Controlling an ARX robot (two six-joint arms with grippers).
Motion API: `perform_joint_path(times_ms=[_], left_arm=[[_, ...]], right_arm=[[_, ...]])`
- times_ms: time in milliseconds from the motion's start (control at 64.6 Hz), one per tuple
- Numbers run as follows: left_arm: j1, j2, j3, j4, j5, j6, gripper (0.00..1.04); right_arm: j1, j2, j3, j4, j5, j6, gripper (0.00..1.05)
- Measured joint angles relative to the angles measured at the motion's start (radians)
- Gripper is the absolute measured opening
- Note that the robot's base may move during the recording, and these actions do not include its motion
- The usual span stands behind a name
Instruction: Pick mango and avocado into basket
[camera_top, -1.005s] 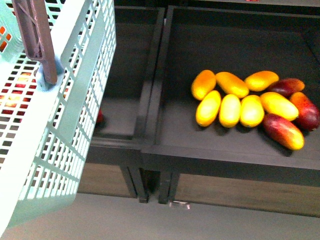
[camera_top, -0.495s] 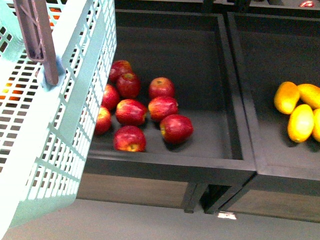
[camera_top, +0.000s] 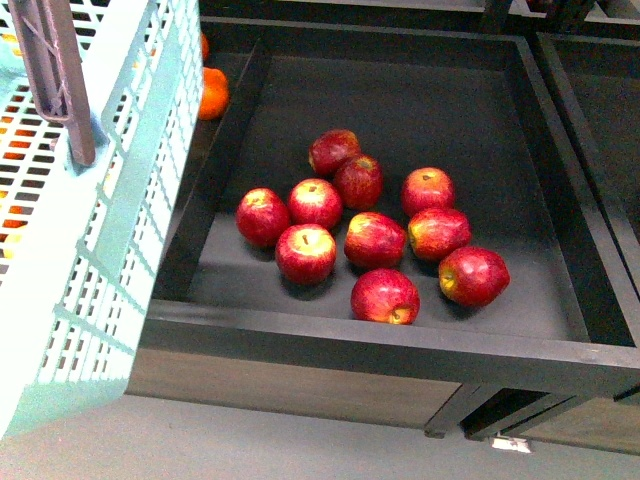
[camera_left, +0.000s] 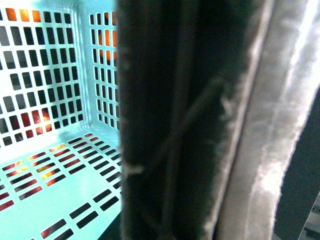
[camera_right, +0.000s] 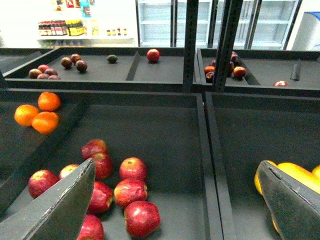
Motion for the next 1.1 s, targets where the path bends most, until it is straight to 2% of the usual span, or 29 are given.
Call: perform_joint_path(times_ms=[93, 124, 139, 232, 356, 603, 789, 928, 1098], left_arm=[[0.002, 0.021, 0.032, -0.084, 0.117, 0.098, 0.15], [-0.002, 0.042, 0.051, -0.103, 0.159, 0.190, 0.15], [-0.012, 0.069, 0.069, -0.104, 0.197, 0.304, 0.15], [-0.068, 0.182, 0.150, -0.099, 0.211, 0.558, 0.14], [-0.129, 0.336, 0.297, -0.123, 0.187, 0.701, 0.14], [-0.289, 0.551, 0.572, -0.222, 0.271, 0.754, 0.14], [-0.387, 0.610, 0.651, -0.267, 0.305, 0.762, 0.14], [-0.431, 0.611, 0.651, -0.253, 0.325, 0.760, 0.14], [-0.439, 0.610, 0.651, -0.248, 0.326, 0.761, 0.14]], right_arm=[[0.000, 0.000, 0.000, 0.000, 0.002, 0.000, 0.96], [0.000, 0.000, 0.000, 0.000, 0.003, 0.000, 0.96], [0.000, 0.000, 0.000, 0.000, 0.003, 0.000, 0.96], [0.000, 0.000, 0.000, 0.000, 0.002, 0.000, 0.96], [0.000, 0.000, 0.000, 0.000, 0.006, 0.000, 0.96], [0.000, 0.000, 0.000, 0.000, 0.005, 0.000, 0.96], [0.000, 0.000, 0.000, 0.000, 0.005, 0.000, 0.96], [0.000, 0.000, 0.000, 0.000, 0.005, 0.000, 0.96], [0.000, 0.000, 0.000, 0.000, 0.006, 0.000, 0.96]])
